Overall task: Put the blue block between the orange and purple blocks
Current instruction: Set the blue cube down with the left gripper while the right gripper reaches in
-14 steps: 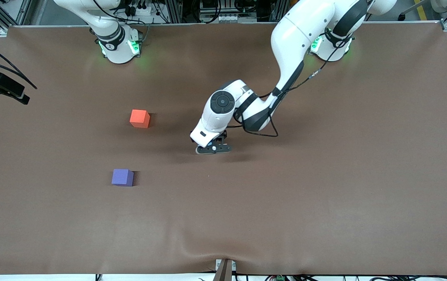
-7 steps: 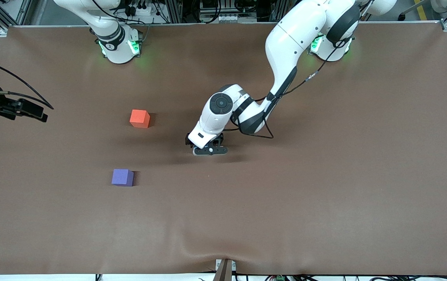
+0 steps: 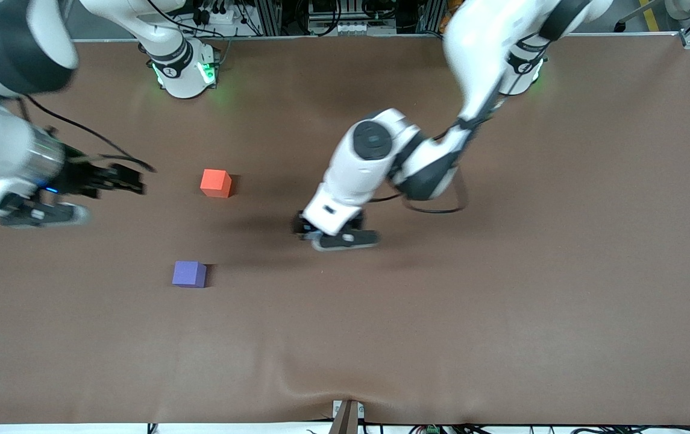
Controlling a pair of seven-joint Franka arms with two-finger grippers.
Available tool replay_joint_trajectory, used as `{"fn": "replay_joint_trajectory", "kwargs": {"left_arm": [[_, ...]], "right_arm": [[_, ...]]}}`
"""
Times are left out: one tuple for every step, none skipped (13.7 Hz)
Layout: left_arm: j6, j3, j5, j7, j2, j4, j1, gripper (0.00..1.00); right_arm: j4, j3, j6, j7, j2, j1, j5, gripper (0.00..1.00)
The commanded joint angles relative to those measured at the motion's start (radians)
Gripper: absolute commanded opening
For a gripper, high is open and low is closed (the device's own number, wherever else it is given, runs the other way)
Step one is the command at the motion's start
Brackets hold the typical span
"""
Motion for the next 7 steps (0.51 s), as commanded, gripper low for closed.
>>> {"fn": "replay_joint_trajectory", "kwargs": {"left_arm": [[-0.215, -0.004, -0.009, 0.061, -0.177, -0.070, 0.100, 1.00], [-0.287, -0.006, -0.011, 0.116, -0.222, -0.069, 0.142, 1.00], [-0.362, -0.006, -0.011, 0.177, -0.262, -0.069, 0.183, 1.00], [-0.432, -0.003, -0.012, 0.233, -0.297, -0.065, 0.230, 1.00], [-0.488, 0.004, -0.009, 0.251, -0.325, -0.067, 0.284, 1.00], [-0.558, -0.002, -0.014, 0.280, -0.357, -0.069, 0.362, 1.00], [-0.620, -0.007, -0.017, 0.357, -0.386, -0.070, 0.424, 1.00]], "right_arm": [[-0.011, -0.008, 0.074, 0.019, 0.088, 0.078, 0.032, 1.00], [-0.025, -0.008, 0.114, 0.055, 0.106, 0.115, 0.030, 1.00], [-0.039, -0.008, 0.143, 0.102, 0.125, 0.149, 0.030, 1.00], [-0.047, -0.008, 0.174, 0.153, 0.145, 0.178, 0.029, 1.00], [-0.054, -0.008, 0.201, 0.183, 0.166, 0.207, 0.029, 1.00], [-0.061, -0.008, 0.241, 0.210, 0.192, 0.243, 0.029, 1.00], [-0.061, -0.008, 0.275, 0.252, 0.221, 0.278, 0.029, 1.00]]}}
